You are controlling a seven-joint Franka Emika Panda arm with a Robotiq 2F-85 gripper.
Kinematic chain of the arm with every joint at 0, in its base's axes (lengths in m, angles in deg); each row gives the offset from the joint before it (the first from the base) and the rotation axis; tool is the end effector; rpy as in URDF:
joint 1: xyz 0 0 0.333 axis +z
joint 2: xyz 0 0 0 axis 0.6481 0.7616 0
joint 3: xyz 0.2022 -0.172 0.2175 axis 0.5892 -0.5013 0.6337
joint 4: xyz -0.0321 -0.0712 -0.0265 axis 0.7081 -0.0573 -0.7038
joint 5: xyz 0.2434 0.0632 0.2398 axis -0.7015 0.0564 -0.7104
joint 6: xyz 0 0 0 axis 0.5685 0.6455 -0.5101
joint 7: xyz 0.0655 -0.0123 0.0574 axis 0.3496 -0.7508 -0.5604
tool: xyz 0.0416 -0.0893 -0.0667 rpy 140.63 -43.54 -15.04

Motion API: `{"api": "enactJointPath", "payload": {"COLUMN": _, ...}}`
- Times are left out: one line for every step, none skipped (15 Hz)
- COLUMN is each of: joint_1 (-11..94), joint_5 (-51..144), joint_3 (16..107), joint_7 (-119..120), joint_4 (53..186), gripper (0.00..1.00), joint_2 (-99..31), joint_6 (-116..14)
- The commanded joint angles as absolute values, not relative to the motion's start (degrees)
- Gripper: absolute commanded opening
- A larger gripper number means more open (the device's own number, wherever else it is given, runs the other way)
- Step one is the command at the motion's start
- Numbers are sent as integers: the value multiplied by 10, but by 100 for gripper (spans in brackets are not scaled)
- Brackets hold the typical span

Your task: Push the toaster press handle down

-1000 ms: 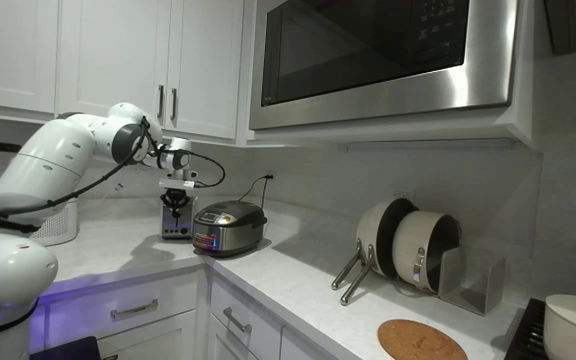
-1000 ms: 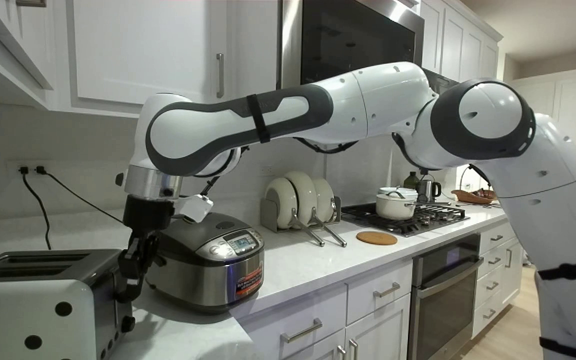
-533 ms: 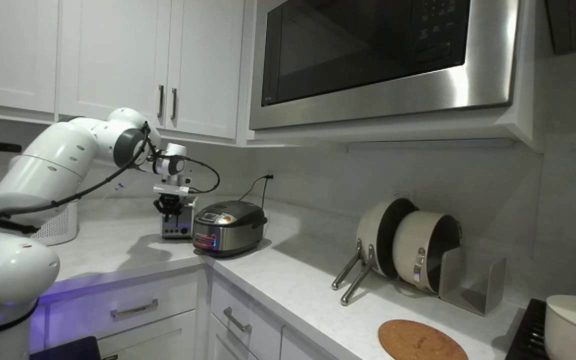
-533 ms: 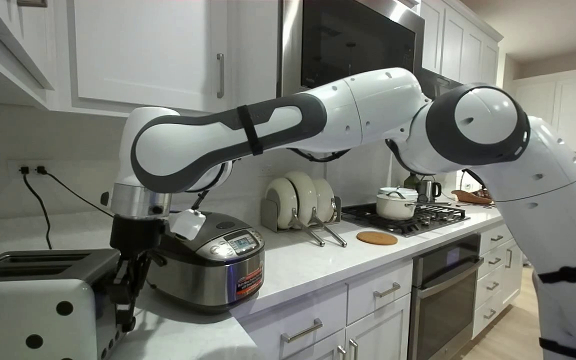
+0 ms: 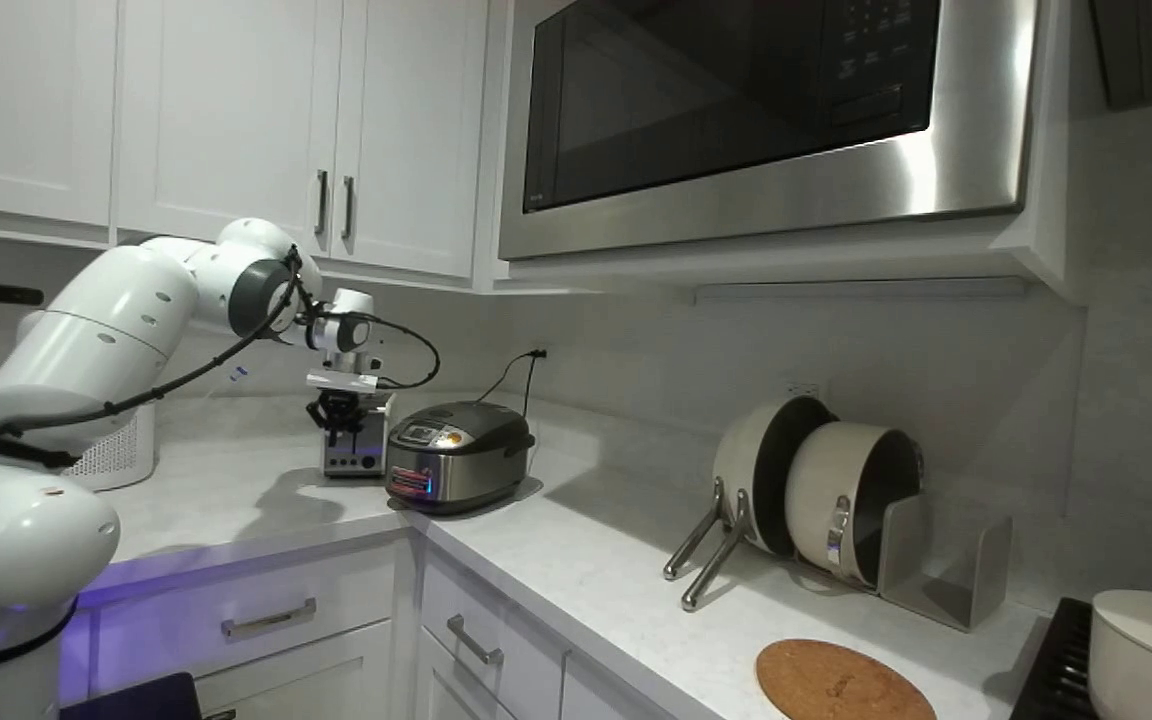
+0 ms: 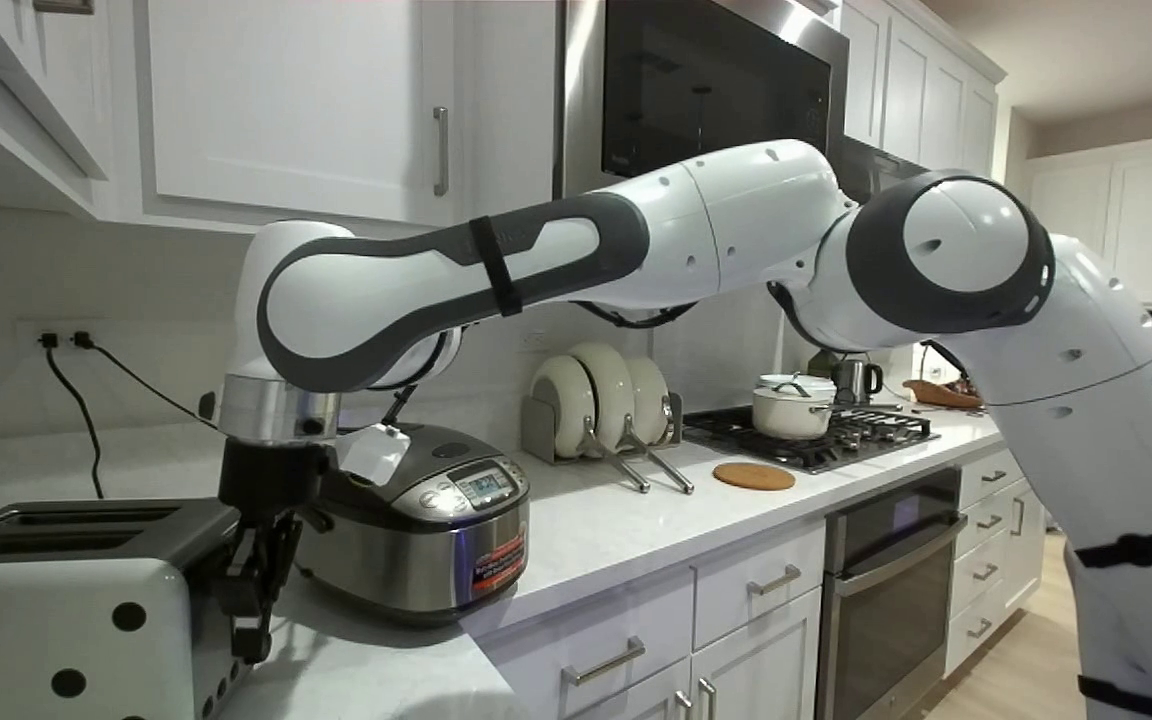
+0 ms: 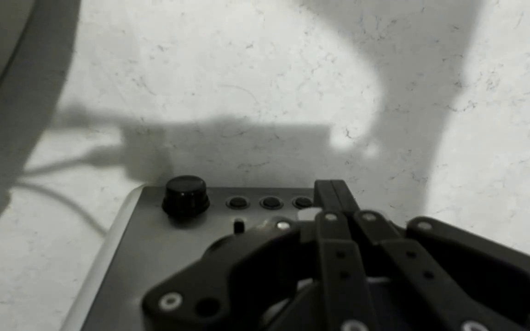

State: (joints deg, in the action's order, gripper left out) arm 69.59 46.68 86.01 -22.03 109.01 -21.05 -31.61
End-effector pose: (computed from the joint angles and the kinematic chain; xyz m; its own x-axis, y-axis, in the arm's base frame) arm 0.4774 0.4815 0.4454 0.4129 0.9022 0.1245 0.9103 -0.4043 -0.0893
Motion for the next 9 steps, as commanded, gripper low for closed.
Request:
{"api": "enactJointPath", "payload": {"joint_1": 700, "joint_5": 476, "joint_3": 862, "joint_7": -209, "joint_4": 1069, "gripper": 0, "joint_2": -216, "joint_6": -285}}
{"api": "enactJointPath", "payload": {"joint_1": 701, "joint_5": 475, "joint_3": 862, "joint_7": -209, "joint_4": 1067, "gripper": 0, "joint_2": -218, "joint_6": -282}}
{"api": "enactJointPath", "payload": {"joint_1": 702, "joint_5": 475, "joint_3": 863, "joint_7": -208, "joint_4": 1064, "gripper": 0, "joint_2": -222, "joint_6": -278}}
{"api": "enactJointPath", "payload": {"joint_1": 703, "joint_5": 475, "joint_3": 863, "joint_7": -207, "joint_4": 1060, "gripper": 0, "joint_2": -226, "joint_6": -273}}
{"api": "enactJointPath", "payload": {"joint_1": 704, "joint_5": 475, "joint_3": 864, "joint_7": -207, "joint_4": 1057, "gripper": 0, "joint_2": -230, "joint_6": -269}}
{"api": "enactJointPath", "payload": {"joint_1": 705, "joint_5": 476, "joint_3": 864, "joint_7": -206, "joint_4": 1055, "gripper": 0, "joint_2": -234, "joint_6": -266}}
{"api": "enactJointPath", "payload": {"joint_1": 707, "joint_5": 476, "joint_3": 864, "joint_7": -205, "joint_4": 1052, "gripper": 0, "joint_2": -238, "joint_6": -264}}
{"api": "enactJointPath", "payload": {"joint_1": 708, "joint_5": 477, "joint_3": 863, "joint_7": -204, "joint_4": 1049, "gripper": 0, "joint_2": -242, "joint_6": -260}}
{"api": "enactJointPath", "payload": {"joint_1": 709, "joint_5": 478, "joint_3": 863, "joint_7": -203, "joint_4": 1047, "gripper": 0, "joint_2": -245, "joint_6": -258}}
